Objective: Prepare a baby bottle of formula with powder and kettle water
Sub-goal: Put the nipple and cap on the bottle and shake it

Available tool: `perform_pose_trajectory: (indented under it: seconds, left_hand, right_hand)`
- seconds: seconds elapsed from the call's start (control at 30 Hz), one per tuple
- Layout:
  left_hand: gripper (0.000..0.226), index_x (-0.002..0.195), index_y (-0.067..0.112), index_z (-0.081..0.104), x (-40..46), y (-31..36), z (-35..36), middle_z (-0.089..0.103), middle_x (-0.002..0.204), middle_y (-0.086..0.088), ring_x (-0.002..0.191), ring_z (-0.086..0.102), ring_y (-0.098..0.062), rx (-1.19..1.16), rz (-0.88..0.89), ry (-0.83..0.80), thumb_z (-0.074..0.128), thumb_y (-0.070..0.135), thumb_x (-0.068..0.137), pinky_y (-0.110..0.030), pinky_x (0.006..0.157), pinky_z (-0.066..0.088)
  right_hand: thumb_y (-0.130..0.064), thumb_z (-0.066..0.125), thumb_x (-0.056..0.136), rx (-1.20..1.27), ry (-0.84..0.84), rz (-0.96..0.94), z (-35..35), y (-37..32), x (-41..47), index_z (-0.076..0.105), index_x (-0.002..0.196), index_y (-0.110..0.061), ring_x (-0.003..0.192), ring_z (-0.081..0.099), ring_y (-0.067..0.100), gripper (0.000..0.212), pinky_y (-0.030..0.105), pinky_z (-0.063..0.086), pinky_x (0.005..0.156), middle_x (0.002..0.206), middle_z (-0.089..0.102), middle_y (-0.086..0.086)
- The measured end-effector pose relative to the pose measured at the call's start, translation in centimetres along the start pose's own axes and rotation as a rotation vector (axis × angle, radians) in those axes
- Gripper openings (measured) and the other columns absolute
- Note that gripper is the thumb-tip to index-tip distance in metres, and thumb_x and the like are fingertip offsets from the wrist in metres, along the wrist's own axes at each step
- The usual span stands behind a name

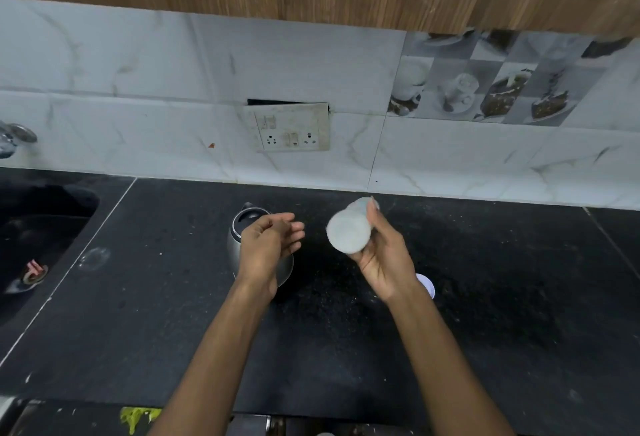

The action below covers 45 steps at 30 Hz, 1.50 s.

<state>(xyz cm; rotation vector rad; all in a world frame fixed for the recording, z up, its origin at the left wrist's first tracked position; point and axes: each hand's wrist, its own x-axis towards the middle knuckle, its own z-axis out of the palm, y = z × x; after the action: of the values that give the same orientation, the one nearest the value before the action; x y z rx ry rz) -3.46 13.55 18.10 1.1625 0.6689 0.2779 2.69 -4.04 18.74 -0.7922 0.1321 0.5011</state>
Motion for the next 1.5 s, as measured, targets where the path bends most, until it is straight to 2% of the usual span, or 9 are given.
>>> perform_pose_trajectory:
  seconds: [0.2, 0.3, 0.47, 0.57, 0.77, 0.87, 1.2, 1.3, 1.5]
  left_hand:
    - [0.019, 0.112, 0.001, 0.072, 0.1, -0.3, 0.0, 0.079, 0.103, -0.018, 0.090, 0.076, -0.025, 0.012, -0.019, -0.014, 0.056, -0.001, 0.102, -0.031, 0.078, 0.063]
    - [0.018, 0.111, 0.002, 0.072, 0.2, -0.6, 0.0, 0.079, 0.104, -0.019, 0.090, 0.076, -0.025, 0.005, -0.023, -0.011, 0.056, -0.001, 0.102, -0.030, 0.076, 0.064]
    - [0.019, 0.112, 0.001, 0.071, 0.5, -0.7, 0.1, 0.079, 0.105, -0.020, 0.090, 0.075, -0.026, 0.008, -0.039, -0.014, 0.055, -0.001, 0.102, -0.030, 0.076, 0.062]
    - [0.020, 0.113, 0.000, 0.071, 0.5, -0.7, 0.3, 0.079, 0.104, -0.019, 0.086, 0.076, -0.023, 0.019, -0.040, -0.018, 0.055, -0.001, 0.102, -0.030, 0.075, 0.063]
    - [0.020, 0.113, 0.000, 0.071, 0.5, -0.6, 0.4, 0.079, 0.105, -0.019, 0.091, 0.075, -0.026, 0.016, -0.037, -0.019, 0.055, -0.001, 0.102, -0.031, 0.077, 0.063]
    - [0.020, 0.113, 0.001, 0.071, 0.6, -0.5, 0.4, 0.079, 0.105, -0.019, 0.092, 0.075, -0.027, 0.019, -0.037, -0.024, 0.055, -0.001, 0.102, -0.031, 0.077, 0.062]
    - [0.019, 0.112, 0.001, 0.071, 0.3, -1.2, 1.0, 0.079, 0.099, -0.015, 0.084, 0.074, -0.021, 0.038, -0.062, -0.040, 0.054, -0.001, 0.102, -0.029, 0.075, 0.061]
    - [0.020, 0.113, 0.001, 0.071, 0.4, -1.3, 1.3, 0.079, 0.100, -0.015, 0.086, 0.075, -0.022, 0.035, -0.061, -0.041, 0.054, 0.000, 0.103, -0.031, 0.078, 0.061]
    - [0.019, 0.112, 0.002, 0.071, 0.0, -1.7, 1.9, 0.079, 0.099, -0.015, 0.083, 0.074, -0.019, 0.046, -0.063, -0.048, 0.055, 0.002, 0.104, -0.027, 0.073, 0.062]
  right_hand:
    - [-0.032, 0.072, 0.087, -0.100, 0.050, -0.077, 0.5, -0.8, 0.5, 0.055, 0.134, -0.009, 0.102, 0.074, 0.024, 0.055, 0.041, 0.065, 0.069, 0.123, 0.064, 0.015]
    - [-0.028, 0.075, 0.089, -0.137, 0.086, -0.134, -0.1, -1.0, 0.8, 0.045, 0.145, -0.007, 0.106, 0.075, 0.029, 0.067, 0.045, 0.064, 0.073, 0.132, 0.065, 0.019]
    - [-0.021, 0.082, 0.079, -0.328, 0.026, -0.170, -0.4, -0.6, 0.7, 0.040, 0.144, -0.027, 0.106, 0.074, 0.035, 0.078, 0.054, 0.063, 0.080, 0.112, 0.074, 0.009]
    - [-0.022, 0.082, 0.080, -0.370, -0.014, -0.168, -0.2, -1.0, 0.8, 0.039, 0.146, -0.030, 0.111, 0.072, 0.037, 0.080, 0.056, 0.062, 0.084, 0.118, 0.071, 0.015]
    - [-0.020, 0.077, 0.086, -0.321, 0.007, -0.203, -0.1, -1.9, 1.3, 0.037, 0.149, -0.021, 0.103, 0.076, 0.030, 0.075, 0.054, 0.063, 0.082, 0.108, 0.077, 0.003]
    - [-0.016, 0.081, 0.081, -0.326, 0.005, -0.222, -0.4, -1.9, 1.4, 0.038, 0.148, -0.028, 0.107, 0.074, 0.033, 0.080, 0.055, 0.062, 0.082, 0.118, 0.073, 0.014]
    - [-0.009, 0.087, 0.076, -0.527, -0.033, -0.283, -0.7, -0.8, 0.9, 0.038, 0.146, -0.039, 0.108, 0.073, 0.032, 0.091, 0.050, 0.064, 0.083, 0.121, 0.073, 0.016]
    - [-0.010, 0.084, 0.081, -0.356, 0.067, -0.309, -0.5, -0.7, 1.6, 0.034, 0.148, -0.038, 0.109, 0.073, 0.027, 0.088, 0.054, 0.062, 0.087, 0.121, 0.072, 0.013]
    - [-0.005, 0.077, 0.089, -0.358, -0.010, -0.236, -0.3, -0.9, 2.3, 0.038, 0.145, -0.039, 0.116, 0.069, 0.033, 0.077, 0.055, 0.061, 0.089, 0.127, 0.069, 0.015]
